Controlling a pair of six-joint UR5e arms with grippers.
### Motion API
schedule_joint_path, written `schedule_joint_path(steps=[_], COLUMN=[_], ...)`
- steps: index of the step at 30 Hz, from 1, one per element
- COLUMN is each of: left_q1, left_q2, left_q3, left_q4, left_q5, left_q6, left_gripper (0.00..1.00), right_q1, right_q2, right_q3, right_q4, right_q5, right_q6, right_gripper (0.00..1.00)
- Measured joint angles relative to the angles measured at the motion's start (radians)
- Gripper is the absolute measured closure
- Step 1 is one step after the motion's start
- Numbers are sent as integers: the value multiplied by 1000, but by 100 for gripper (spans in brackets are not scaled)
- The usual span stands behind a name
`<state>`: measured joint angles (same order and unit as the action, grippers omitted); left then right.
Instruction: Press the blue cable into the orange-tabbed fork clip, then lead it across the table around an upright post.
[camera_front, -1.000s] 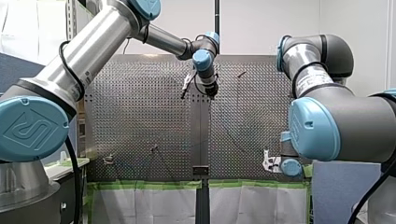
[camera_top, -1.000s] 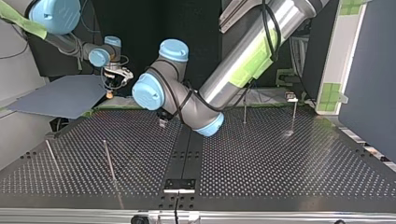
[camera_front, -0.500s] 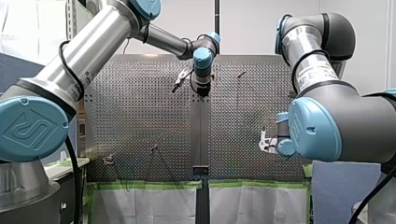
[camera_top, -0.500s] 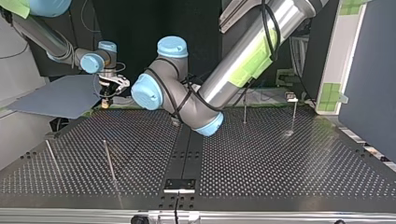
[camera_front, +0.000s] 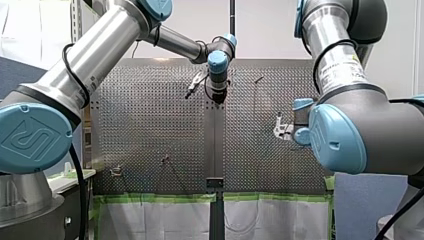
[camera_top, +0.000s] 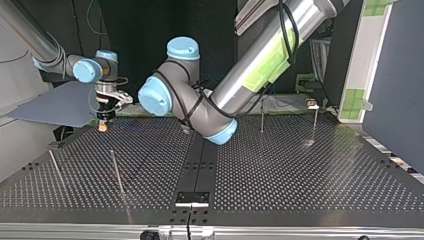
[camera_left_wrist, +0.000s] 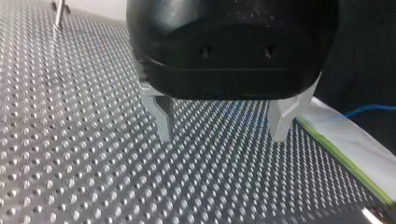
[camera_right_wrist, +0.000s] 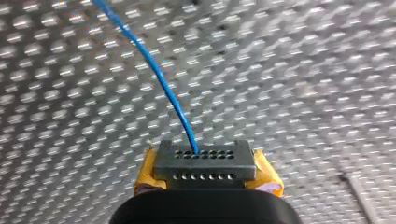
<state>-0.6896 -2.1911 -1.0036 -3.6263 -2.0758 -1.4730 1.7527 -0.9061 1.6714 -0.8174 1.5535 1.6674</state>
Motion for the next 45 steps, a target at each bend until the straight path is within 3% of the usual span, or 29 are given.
schedule_joint_path(steps=[14, 27, 34, 40, 45], left_q1=[-2, -3, -2, 3, 2], left_q2=[0, 0, 0, 0, 0], left_q3=[0, 1, 0, 3, 20], left_q4=[18, 83, 92, 97, 99], left_q5=[142, 288, 313, 327, 364], left_q6=[-34, -176, -248, -303, -350], left_gripper=[0, 0, 0, 0, 0], right_q1=[16, 17, 14, 16, 18], right_q2=[-138, -269, -344, -406, -448], right_q3=[-73, -102, -92, -81, -79], right_q4=[93, 190, 264, 321, 348], right_q5=[9, 10, 32, 35, 35], right_q6=[18, 25, 33, 32, 30], right_gripper=[100, 100, 100, 100, 100])
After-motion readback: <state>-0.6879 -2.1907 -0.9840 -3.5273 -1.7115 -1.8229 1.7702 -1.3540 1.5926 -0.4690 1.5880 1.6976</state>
